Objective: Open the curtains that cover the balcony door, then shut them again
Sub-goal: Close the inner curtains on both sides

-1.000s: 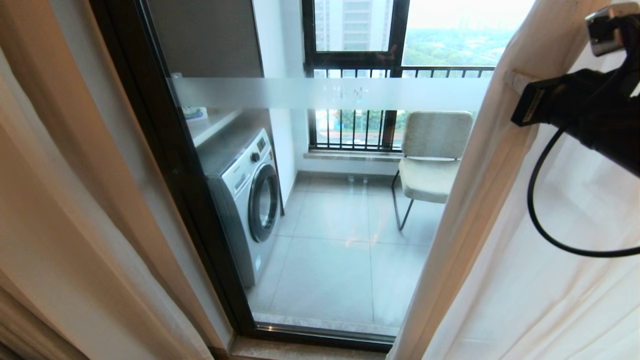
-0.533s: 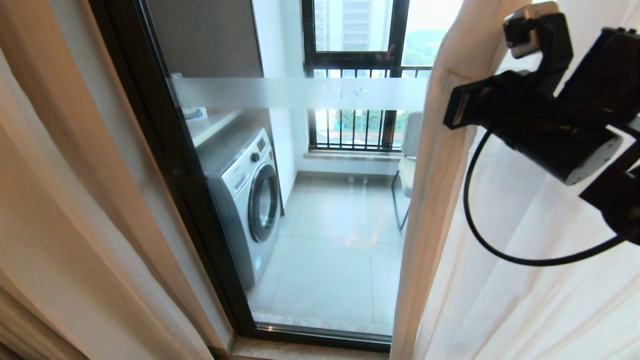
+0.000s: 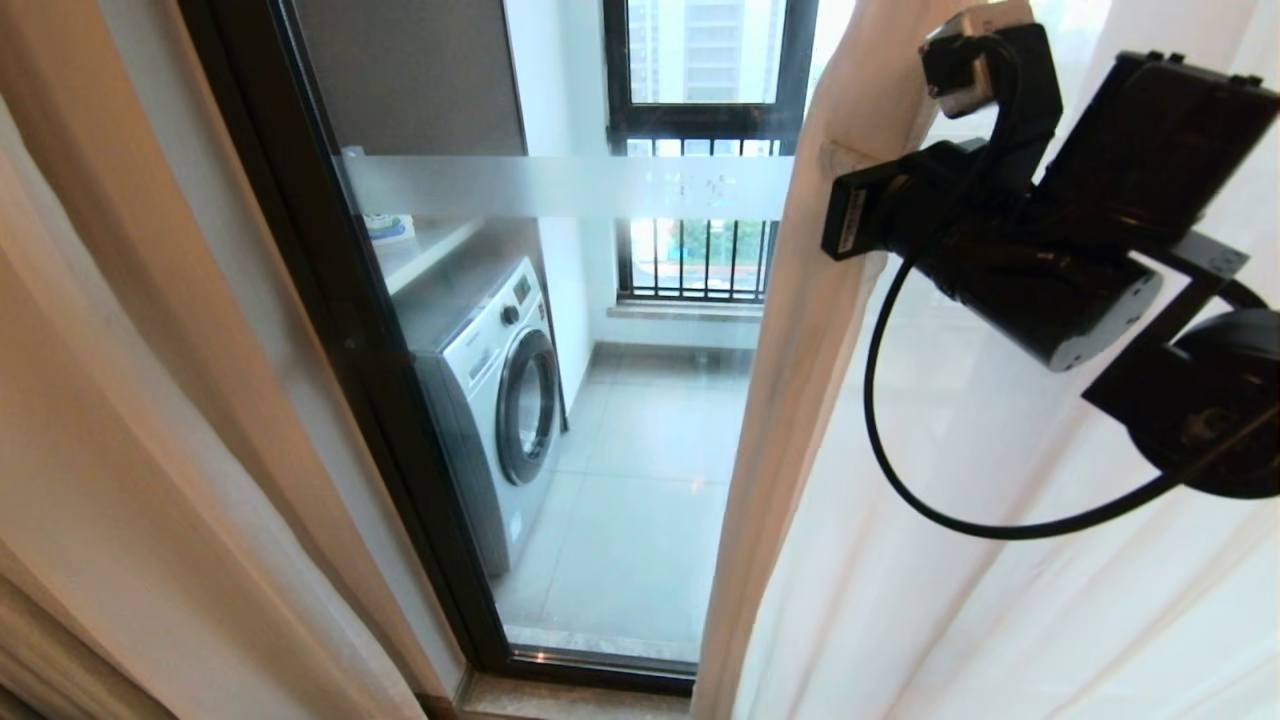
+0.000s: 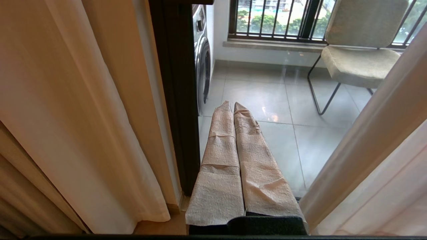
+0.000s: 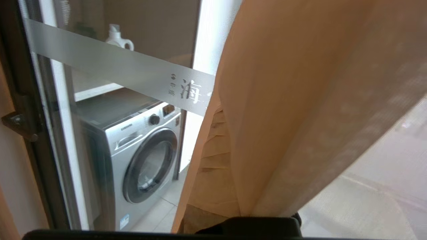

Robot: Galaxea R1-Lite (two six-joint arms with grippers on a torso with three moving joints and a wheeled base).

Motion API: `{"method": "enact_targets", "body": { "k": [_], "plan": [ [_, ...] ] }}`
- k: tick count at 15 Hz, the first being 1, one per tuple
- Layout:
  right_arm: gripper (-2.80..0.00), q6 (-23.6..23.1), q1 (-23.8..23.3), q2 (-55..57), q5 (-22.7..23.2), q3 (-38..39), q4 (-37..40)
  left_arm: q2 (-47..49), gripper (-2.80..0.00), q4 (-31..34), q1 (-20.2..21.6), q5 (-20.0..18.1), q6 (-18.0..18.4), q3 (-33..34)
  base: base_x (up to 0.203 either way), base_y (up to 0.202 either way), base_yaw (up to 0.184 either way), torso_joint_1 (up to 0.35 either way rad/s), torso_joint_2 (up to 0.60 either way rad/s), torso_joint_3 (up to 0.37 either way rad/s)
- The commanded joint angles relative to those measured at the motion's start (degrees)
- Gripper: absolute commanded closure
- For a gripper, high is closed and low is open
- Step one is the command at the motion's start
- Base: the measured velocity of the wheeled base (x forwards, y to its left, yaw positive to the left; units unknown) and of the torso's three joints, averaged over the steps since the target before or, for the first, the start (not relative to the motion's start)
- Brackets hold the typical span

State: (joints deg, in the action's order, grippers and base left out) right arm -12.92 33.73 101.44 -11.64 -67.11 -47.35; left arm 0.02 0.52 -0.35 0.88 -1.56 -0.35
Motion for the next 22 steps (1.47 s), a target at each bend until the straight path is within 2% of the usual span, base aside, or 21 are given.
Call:
{"method": "enact_targets", "body": {
  "k": [1,5,8,18,22],
  "plan": [
    [0.0,-0.1,-0.1,0.2,-2.3,0.5,-0.1,0.0,0.0,0.0,0.0,0.0,0.0,0.0,0.0,0.0,0.0,0.0,0.0,0.0],
    [0.0,-0.2,-1.1,-1.8,-2.8,4.8,-0.3,0.0,0.0,0.0,0.0,0.0,0.0,0.0,0.0,0.0,0.0,0.0,0.0,0.0],
    [0.0,-0.3,-3.7,-2.6,-2.9,6.1,-0.4,0.0,0.0,0.0,0.0,0.0,0.0,0.0,0.0,0.0,0.0,0.0,0.0,0.0],
    [0.0,-0.4,-21.7,-2.4,-2.9,5.5,-1.5,0.0,0.0,0.0,0.0,0.0,0.0,0.0,0.0,0.0,0.0,0.0,0.0,0.0],
    [0.0,-0.2,-24.8,-1.4,-2.8,5.4,-2.7,0.0,0.0,0.0,0.0,0.0,0.0,0.0,0.0,0.0,0.0,0.0,0.0,0.0]
  ]
}}
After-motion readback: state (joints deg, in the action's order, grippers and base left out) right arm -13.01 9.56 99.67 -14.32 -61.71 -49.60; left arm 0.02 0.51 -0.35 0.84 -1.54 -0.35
